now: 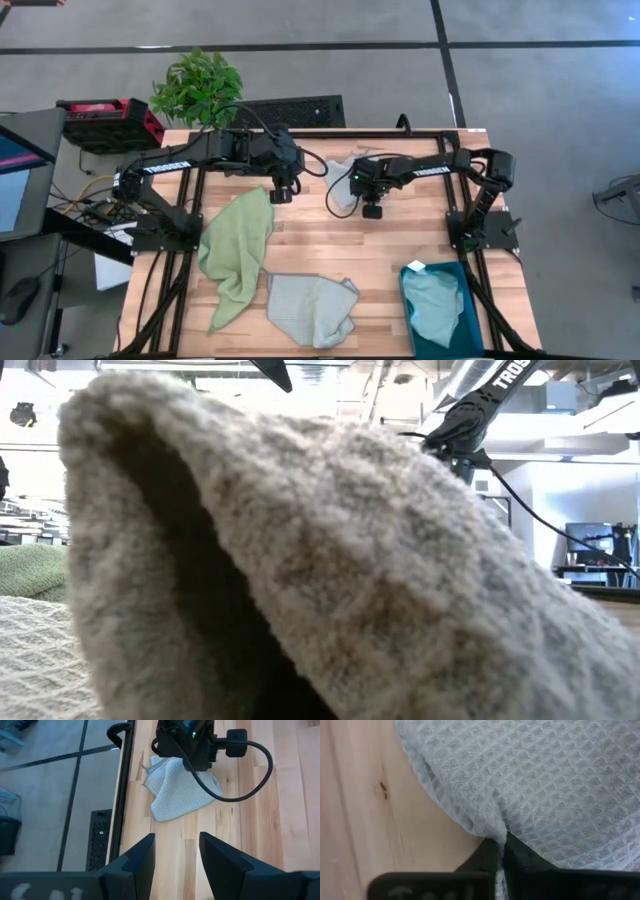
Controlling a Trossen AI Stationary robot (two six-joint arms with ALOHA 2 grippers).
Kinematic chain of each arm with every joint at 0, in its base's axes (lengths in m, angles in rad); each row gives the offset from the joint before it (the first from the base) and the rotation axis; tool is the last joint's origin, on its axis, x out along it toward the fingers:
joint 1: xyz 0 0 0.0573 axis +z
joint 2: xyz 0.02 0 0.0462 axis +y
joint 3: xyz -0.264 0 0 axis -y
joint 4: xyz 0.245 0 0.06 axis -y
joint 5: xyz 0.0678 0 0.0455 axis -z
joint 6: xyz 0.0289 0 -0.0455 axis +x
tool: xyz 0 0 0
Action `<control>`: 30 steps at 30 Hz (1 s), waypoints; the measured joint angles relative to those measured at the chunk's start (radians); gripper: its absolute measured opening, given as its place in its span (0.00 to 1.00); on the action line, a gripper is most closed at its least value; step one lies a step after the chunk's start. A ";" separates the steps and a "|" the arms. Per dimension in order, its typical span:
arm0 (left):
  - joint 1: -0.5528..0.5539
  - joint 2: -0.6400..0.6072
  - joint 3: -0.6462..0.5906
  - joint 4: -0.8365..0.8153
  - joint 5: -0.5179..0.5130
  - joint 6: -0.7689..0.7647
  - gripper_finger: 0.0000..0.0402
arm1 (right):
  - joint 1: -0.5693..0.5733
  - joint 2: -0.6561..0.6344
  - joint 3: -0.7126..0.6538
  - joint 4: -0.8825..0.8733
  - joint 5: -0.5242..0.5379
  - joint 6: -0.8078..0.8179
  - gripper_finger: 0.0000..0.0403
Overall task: Fold microfiber towels
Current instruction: Put the top gray microfiber towel into the blue bin
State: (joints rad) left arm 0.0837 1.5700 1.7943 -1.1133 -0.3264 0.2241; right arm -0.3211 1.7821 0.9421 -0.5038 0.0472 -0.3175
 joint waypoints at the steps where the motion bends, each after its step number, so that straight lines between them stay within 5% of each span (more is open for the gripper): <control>1: 0.000 0.000 0.000 0.000 0.000 0.000 0.36 | 0.009 0.000 0.000 -0.001 0.003 0.001 0.05; 16: 0.000 0.000 0.000 -0.026 0.001 -0.012 0.36 | 0.242 -0.289 0.031 -0.386 -0.026 0.129 0.04; 30: 0.000 0.000 0.000 -0.026 0.001 -0.016 0.36 | 0.538 -0.559 0.033 -0.648 -0.096 0.606 0.03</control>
State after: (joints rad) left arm 0.0837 1.5703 1.7943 -1.1389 -0.3252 0.2081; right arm 0.2173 1.2234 0.9752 -1.1519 -0.0492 0.2886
